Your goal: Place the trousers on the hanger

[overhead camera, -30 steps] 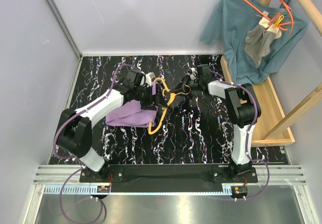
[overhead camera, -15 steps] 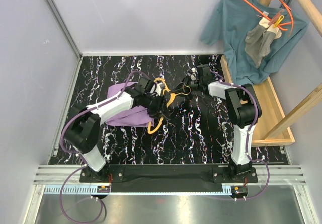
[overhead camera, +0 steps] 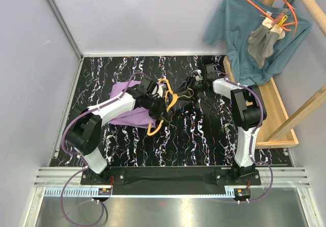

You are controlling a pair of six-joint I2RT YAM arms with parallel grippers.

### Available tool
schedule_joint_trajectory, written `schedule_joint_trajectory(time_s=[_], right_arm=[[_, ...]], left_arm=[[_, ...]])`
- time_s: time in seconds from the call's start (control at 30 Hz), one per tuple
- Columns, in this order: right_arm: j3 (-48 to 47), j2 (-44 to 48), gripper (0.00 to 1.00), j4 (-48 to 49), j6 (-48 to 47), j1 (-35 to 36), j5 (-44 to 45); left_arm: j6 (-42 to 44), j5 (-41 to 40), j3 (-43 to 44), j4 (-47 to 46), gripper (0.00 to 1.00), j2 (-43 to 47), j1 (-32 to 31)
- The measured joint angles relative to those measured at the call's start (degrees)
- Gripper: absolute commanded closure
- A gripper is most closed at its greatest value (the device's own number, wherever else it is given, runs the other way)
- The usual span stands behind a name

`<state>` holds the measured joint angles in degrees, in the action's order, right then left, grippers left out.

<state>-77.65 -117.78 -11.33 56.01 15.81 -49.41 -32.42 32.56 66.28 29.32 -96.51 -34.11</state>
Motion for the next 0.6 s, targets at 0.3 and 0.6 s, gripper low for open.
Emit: schedule_joint_trajectory(time_s=[0.3, 0.6], right_arm=[[-10.1, -0.04, 0.2, -13.57, -8.35, -7.39, 3.43], [-20.87, 2.25, 0.17, -25.62, -18.91, -13.2, 6.34]], left_arm=[[0.63, 0.02, -0.11, 0.02, 1.0, 0.0, -0.02], [0.94, 0.04, -0.11, 0.13, 1.0, 0.0, -0.02]])
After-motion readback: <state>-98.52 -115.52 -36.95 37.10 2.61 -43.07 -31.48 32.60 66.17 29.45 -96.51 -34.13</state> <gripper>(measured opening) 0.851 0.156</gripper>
